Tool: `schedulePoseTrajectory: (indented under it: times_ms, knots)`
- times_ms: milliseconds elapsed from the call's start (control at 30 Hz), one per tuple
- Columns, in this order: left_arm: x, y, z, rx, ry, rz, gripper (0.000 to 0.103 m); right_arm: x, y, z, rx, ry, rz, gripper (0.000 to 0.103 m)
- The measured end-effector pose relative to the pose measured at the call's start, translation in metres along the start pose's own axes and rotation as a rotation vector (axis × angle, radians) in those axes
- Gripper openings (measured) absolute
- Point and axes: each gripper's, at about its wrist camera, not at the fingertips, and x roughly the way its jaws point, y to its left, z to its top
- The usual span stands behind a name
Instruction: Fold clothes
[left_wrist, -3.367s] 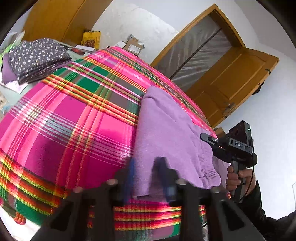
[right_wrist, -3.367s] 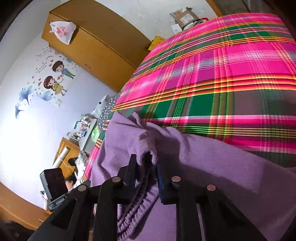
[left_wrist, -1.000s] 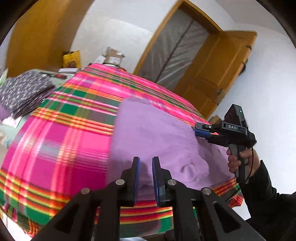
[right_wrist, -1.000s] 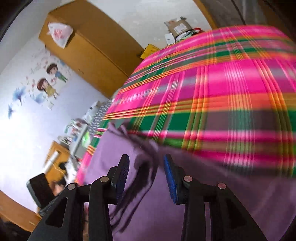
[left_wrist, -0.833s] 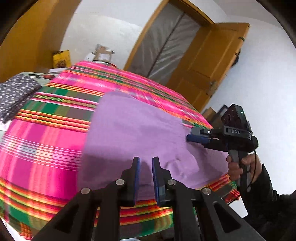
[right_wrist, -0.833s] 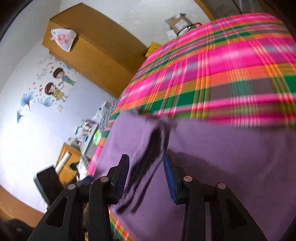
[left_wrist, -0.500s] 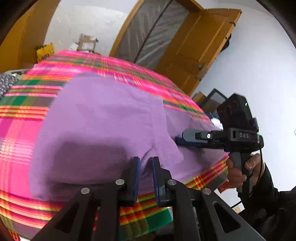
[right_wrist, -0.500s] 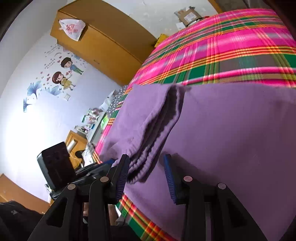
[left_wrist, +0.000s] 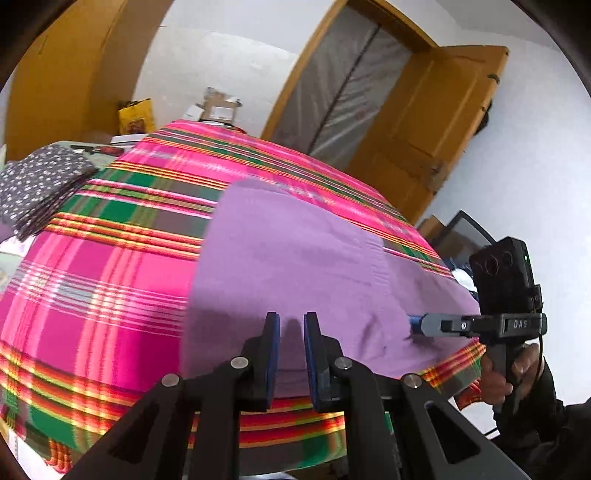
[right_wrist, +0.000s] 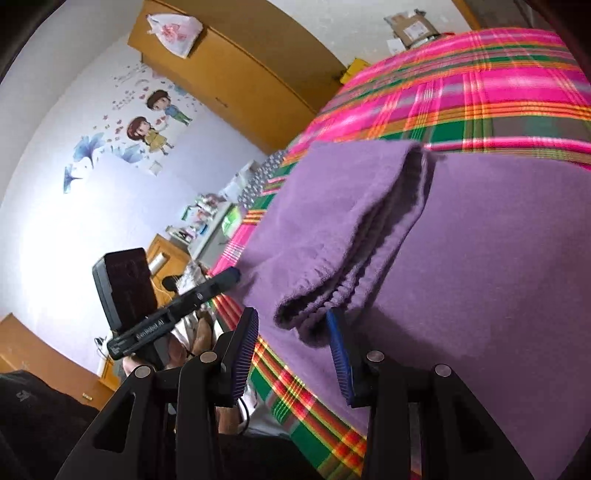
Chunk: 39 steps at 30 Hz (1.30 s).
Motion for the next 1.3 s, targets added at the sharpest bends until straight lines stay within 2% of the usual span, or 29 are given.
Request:
schedulePoseTrajectory:
  times_ms: [167,333,467,600,633,667,700,733,933,1133,1300]
  knots:
    - [0.000,0.009,-0.001,-0.009,0.002,0.031,0.013,0.003,0.003,0.002,-0.003,0.002,-0.018,0.042]
    - [0.002,0.012,-0.002,-0.006,0.003,0.037,0.013,-0.006,0.025,0.003,-0.127,-0.051,-0.066,0.042]
    - [0.005,0.015,-0.003,-0.010,0.009,0.039,0.013,0.006,0.036,0.001,-0.222,-0.006,-0.087,0.042]
    - [0.005,0.016,-0.003,-0.012,0.013,0.038,0.013,0.020,0.035,0.003,-0.251,0.025,-0.115,0.042]
    - [0.005,0.017,-0.003,-0.013,0.014,0.037,0.013,0.020,0.035,0.003,-0.257,0.020,-0.119,0.035]
    - [0.005,0.017,-0.003,-0.013,0.014,0.037,0.013,0.019,0.035,0.004,-0.264,0.013,-0.124,0.020]
    - [0.004,0.017,-0.003,-0.013,0.014,0.037,0.013,0.018,0.036,0.003,-0.272,0.011,-0.127,0.011]
    - [0.004,0.016,-0.003,-0.013,0.014,0.037,0.013,0.018,0.036,0.002,-0.280,0.011,-0.129,0.006]
    - [0.000,0.017,-0.003,-0.004,0.009,0.036,0.013,0.004,0.034,-0.003,-0.274,-0.029,-0.110,0.005]
    - [0.002,0.023,-0.009,-0.012,0.025,0.031,0.013,0.007,0.012,-0.010,-0.194,0.000,-0.095,0.005]
    - [-0.003,0.018,-0.005,0.010,0.021,0.037,0.013,-0.004,0.020,-0.006,-0.229,-0.026,-0.098,0.009]
